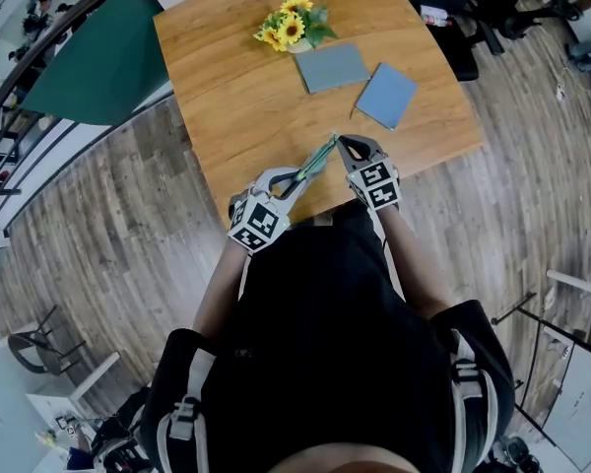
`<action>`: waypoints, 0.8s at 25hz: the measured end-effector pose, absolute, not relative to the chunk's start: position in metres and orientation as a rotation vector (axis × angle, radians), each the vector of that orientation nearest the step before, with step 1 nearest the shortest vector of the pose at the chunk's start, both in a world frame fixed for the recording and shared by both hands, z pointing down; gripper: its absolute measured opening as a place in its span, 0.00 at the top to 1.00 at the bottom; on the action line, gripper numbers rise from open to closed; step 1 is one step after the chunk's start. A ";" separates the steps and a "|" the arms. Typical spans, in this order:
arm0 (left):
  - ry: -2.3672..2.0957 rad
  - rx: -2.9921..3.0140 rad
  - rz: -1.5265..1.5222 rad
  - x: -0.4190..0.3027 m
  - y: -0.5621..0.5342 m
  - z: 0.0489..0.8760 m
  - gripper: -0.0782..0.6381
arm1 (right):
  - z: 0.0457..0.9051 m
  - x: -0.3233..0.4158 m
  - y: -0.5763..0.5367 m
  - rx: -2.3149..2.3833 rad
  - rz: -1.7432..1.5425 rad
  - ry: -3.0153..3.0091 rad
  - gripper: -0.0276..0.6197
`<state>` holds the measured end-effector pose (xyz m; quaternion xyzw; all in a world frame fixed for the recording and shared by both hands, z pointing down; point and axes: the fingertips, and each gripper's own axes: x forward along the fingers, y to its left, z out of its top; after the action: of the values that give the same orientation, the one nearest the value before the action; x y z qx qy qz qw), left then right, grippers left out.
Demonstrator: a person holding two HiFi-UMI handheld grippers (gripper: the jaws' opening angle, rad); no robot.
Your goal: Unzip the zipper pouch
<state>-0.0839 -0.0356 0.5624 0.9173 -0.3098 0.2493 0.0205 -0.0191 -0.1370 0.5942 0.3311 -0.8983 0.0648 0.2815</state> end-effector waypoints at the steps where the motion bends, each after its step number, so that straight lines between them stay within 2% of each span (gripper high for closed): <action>1: -0.962 2.844 0.773 -0.084 -0.036 0.562 0.82 | 0.594 -0.018 -0.139 0.891 0.177 -2.406 0.94; 20: -1.007 2.814 0.732 -0.087 -0.040 0.561 0.82 | 0.597 -0.011 -0.151 0.925 0.178 -2.445 0.92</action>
<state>-0.0870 -0.0397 0.5609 0.9140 -0.3271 0.2379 0.0323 -0.0108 -0.1506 0.5969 0.3413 -0.9015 0.0657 0.2579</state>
